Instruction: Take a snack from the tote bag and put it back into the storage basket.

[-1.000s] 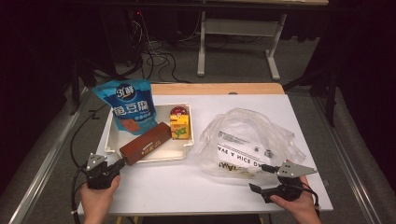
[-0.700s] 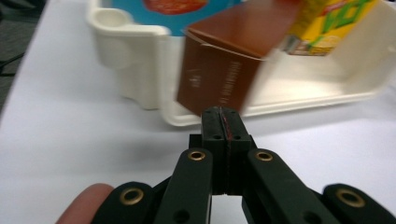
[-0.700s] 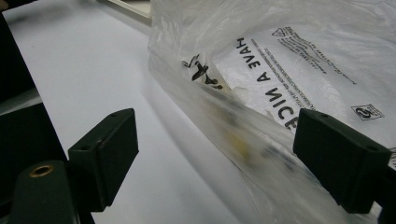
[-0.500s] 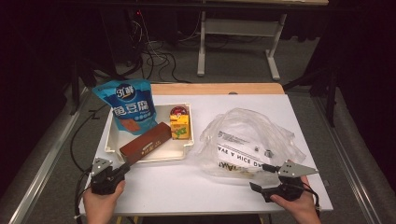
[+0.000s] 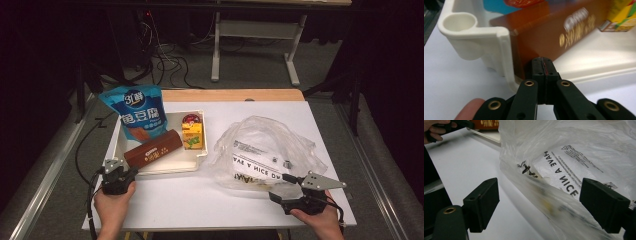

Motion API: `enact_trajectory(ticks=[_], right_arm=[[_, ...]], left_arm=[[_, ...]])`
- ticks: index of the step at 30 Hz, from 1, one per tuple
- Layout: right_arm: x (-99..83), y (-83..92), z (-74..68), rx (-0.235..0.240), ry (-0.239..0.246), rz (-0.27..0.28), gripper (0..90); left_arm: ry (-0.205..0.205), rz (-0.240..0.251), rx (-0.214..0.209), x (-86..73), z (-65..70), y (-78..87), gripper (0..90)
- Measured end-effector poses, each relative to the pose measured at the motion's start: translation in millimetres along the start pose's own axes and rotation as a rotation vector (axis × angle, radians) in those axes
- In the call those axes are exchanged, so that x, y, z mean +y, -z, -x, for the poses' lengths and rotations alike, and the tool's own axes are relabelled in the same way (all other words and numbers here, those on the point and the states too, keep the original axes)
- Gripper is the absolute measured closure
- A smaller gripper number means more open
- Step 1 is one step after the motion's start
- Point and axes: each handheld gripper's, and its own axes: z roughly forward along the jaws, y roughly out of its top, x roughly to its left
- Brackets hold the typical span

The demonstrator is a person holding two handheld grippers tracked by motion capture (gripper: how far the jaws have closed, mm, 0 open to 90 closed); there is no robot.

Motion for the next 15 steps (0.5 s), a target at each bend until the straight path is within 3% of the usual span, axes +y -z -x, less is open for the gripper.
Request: enact_trajectory(ticks=[10, 15], right_arm=[[0.0, 0.0, -0.2, -0.012, 0.005, 0.003, 16.9], [-0.1, 0.8, -0.7, -0.015, 0.007, 0.003, 16.9]], left_arm=[[0.026, -0.016, 0.054, 8.1, 9.0, -17.6, 90.0], [0.061, -0.009, 0.070, 12.5, 15.8, -28.9, 90.0]])
